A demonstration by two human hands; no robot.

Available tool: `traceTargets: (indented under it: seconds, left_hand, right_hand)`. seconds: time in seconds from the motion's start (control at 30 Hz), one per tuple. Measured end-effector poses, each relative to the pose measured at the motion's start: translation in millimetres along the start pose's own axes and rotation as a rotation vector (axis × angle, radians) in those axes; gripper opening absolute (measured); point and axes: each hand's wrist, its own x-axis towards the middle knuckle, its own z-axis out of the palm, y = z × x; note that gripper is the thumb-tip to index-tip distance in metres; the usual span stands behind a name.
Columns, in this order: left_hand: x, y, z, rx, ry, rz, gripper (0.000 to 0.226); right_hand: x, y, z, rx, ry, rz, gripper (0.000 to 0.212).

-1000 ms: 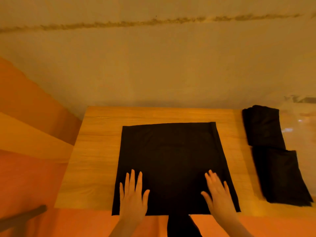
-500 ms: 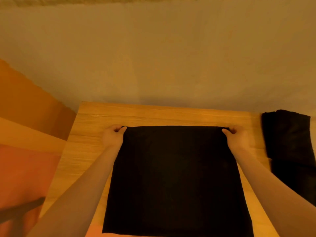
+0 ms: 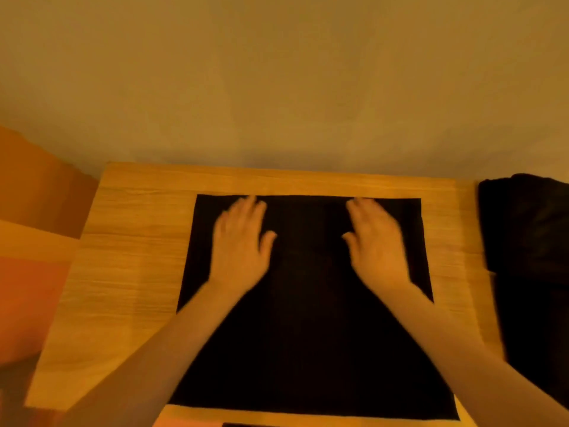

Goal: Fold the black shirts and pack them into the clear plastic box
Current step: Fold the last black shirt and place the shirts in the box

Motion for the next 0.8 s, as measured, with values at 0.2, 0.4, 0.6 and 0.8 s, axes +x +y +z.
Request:
traceTargets:
  seconds: [0.2,0.4,0.6,0.8]
  left_hand:
    - [1,-41,12,0.143,-0.215,-0.058,0.07]
    - [8,-80,-1,0.177,-0.276,-0.054,0.058]
    - [-28,-33,-17,0.228,-0.183,-0.011,0.065]
    - [-129,-15,2,0.213,-0.3,0.139,0.065]
  right_hand:
    - [5,30,18,-0.136,-0.218,0.087,0.079]
    - [1,82,3,-0.094,-0.256,0.273,0.063]
    - [-30,37,-16,-0.103,-0.198,0.291,0.067]
    - [-141,-26,11,-0.125,-0.347,0.035,0.065]
